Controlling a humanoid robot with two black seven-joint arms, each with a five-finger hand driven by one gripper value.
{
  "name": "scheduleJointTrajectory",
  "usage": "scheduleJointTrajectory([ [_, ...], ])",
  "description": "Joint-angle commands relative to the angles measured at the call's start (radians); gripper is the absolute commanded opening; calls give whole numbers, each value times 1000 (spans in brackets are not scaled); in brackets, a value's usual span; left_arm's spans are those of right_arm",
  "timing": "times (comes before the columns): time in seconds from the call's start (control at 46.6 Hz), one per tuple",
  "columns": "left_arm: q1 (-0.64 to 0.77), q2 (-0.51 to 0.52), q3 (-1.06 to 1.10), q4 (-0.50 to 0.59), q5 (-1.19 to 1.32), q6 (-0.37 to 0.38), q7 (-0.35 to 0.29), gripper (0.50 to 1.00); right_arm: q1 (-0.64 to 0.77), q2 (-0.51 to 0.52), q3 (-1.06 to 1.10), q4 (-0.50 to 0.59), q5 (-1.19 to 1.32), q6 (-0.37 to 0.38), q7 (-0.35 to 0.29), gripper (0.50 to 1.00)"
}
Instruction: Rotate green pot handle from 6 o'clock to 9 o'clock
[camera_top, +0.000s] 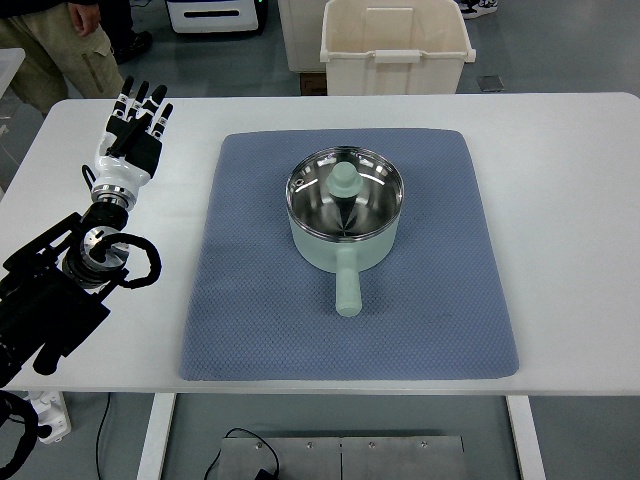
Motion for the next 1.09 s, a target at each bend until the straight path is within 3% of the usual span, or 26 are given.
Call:
scheduleJointTrajectory([
  [0.0,0,-1,-1,0,-1,2,0,1000,0,0,0,0,0,0,0,1000],
  [0.687,15,-21,-3,-17,1,-11,2,1000,0,0,0,0,0,0,0,1000],
  [1.073,17,118,-41,-310,8,-8,-8,1000,0,0,0,0,0,0,0,1000],
])
